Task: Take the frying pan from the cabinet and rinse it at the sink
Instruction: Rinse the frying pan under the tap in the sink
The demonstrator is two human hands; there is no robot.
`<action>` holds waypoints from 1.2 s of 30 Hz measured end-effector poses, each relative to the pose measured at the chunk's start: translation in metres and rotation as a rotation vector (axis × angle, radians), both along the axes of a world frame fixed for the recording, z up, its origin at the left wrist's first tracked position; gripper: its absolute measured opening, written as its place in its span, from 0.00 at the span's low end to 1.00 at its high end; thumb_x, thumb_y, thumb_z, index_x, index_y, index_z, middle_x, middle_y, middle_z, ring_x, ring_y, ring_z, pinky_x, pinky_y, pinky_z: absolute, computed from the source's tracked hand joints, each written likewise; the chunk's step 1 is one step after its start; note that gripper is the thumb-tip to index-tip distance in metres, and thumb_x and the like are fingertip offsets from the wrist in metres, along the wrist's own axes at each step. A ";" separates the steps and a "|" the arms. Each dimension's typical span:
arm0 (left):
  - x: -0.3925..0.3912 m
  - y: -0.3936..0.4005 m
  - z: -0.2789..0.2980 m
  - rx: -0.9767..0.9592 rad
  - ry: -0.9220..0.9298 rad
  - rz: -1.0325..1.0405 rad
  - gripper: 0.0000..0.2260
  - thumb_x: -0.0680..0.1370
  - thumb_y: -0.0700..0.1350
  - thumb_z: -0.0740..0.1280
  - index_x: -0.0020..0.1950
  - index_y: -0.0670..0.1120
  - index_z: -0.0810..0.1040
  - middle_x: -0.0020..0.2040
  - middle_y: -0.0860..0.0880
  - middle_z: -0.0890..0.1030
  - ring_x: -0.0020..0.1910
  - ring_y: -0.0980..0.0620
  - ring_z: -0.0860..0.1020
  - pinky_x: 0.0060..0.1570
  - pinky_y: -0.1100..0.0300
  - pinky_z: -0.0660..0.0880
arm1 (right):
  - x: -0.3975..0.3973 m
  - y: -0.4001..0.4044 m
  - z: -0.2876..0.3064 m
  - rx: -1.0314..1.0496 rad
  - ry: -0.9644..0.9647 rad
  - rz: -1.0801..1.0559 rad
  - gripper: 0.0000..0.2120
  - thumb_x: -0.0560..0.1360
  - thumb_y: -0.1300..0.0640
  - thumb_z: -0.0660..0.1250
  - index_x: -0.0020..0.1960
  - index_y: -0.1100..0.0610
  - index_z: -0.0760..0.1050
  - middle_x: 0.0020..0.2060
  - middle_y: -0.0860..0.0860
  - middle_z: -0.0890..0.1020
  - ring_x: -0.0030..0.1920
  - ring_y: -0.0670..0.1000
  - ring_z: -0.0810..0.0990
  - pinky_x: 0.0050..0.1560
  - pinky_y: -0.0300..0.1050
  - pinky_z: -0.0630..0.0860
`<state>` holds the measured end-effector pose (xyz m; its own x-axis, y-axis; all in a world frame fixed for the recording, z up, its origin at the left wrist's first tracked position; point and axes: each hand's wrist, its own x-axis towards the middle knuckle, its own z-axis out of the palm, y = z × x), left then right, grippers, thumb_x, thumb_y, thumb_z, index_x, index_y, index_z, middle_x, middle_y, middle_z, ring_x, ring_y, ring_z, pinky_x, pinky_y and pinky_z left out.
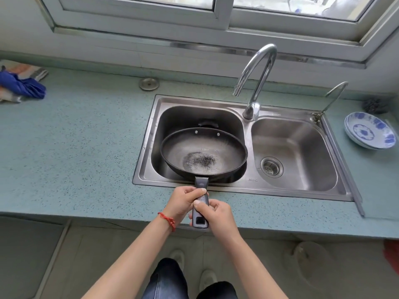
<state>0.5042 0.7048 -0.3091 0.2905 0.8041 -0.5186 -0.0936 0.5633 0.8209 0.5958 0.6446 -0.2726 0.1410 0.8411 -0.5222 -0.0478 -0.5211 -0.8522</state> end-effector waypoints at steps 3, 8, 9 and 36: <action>-0.003 0.002 -0.002 0.017 -0.019 -0.046 0.19 0.59 0.49 0.73 0.39 0.37 0.73 0.41 0.39 0.70 0.39 0.45 0.69 0.35 0.57 0.67 | 0.003 0.002 -0.006 -0.016 0.009 0.037 0.33 0.61 0.42 0.70 0.43 0.73 0.70 0.33 0.63 0.74 0.36 0.57 0.72 0.40 0.53 0.67; -0.006 0.010 -0.001 0.009 -0.021 -0.091 0.14 0.69 0.37 0.69 0.25 0.45 0.71 0.25 0.49 0.69 0.26 0.54 0.70 0.27 0.66 0.69 | 0.007 0.017 -0.005 -0.031 0.016 0.058 0.23 0.66 0.48 0.70 0.38 0.71 0.74 0.30 0.65 0.75 0.30 0.57 0.77 0.37 0.49 0.75; -0.007 0.011 -0.002 0.009 -0.017 -0.098 0.17 0.71 0.35 0.67 0.23 0.46 0.72 0.24 0.51 0.70 0.25 0.55 0.71 0.26 0.66 0.69 | 0.009 0.020 -0.006 -0.036 0.036 0.070 0.16 0.70 0.53 0.69 0.39 0.68 0.75 0.30 0.62 0.77 0.28 0.55 0.79 0.34 0.45 0.78; -0.019 -0.019 0.021 0.034 0.196 -0.038 0.16 0.63 0.53 0.71 0.44 0.44 0.79 0.39 0.49 0.82 0.42 0.54 0.79 0.43 0.63 0.75 | 0.123 0.107 -0.046 0.227 -0.282 -0.088 0.06 0.76 0.62 0.62 0.51 0.60 0.75 0.34 0.53 0.80 0.26 0.40 0.78 0.33 0.36 0.76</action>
<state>0.4856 0.6854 -0.2881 0.2171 0.8125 -0.5411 0.0904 0.5352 0.8399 0.7185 0.7520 -0.3191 0.3300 0.9091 -0.2541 0.1689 -0.3217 -0.9316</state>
